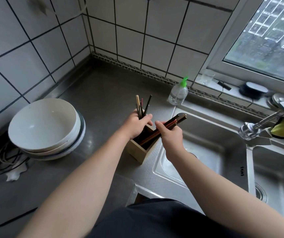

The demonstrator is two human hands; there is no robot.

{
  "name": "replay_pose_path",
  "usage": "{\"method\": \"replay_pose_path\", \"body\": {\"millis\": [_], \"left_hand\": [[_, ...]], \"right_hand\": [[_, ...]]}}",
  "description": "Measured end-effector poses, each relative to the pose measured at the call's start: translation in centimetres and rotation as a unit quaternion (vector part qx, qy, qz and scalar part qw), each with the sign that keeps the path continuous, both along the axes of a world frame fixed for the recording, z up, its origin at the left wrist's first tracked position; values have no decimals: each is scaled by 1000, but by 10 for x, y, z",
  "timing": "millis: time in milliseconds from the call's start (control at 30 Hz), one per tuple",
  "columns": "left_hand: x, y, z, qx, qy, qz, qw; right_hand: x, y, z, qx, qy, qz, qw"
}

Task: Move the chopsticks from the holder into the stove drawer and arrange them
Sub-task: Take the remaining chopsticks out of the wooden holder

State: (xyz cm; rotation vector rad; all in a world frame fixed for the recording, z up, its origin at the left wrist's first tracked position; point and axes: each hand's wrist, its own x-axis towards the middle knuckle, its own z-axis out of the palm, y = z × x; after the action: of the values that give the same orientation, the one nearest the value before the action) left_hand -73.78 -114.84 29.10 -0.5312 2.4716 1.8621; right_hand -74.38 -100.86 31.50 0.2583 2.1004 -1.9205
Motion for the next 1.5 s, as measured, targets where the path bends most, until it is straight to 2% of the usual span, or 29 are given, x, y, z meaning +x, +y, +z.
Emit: {"method": "replay_pose_path", "body": {"millis": [167,367,533,800,1233,1500], "left_hand": [[-2,13,-1,-11,25,53,998],[0,20,2,45,48,135,989],[7,20,14,81,84,160,980],[14,16,37,106,121,169,972],[32,4,80,113,173,220,953],[70,-22,115,117,227,290,922]], "right_hand": [[1,-4,0,15,20,-10,1000],[0,-10,8,-53,46,-58,996],[-7,-7,25,-124,49,-126,983],[-16,-1,46,-172,59,-162,970],[-14,7,91,-191,170,-97,962],[4,-10,122,-234,197,-20,952]]}}
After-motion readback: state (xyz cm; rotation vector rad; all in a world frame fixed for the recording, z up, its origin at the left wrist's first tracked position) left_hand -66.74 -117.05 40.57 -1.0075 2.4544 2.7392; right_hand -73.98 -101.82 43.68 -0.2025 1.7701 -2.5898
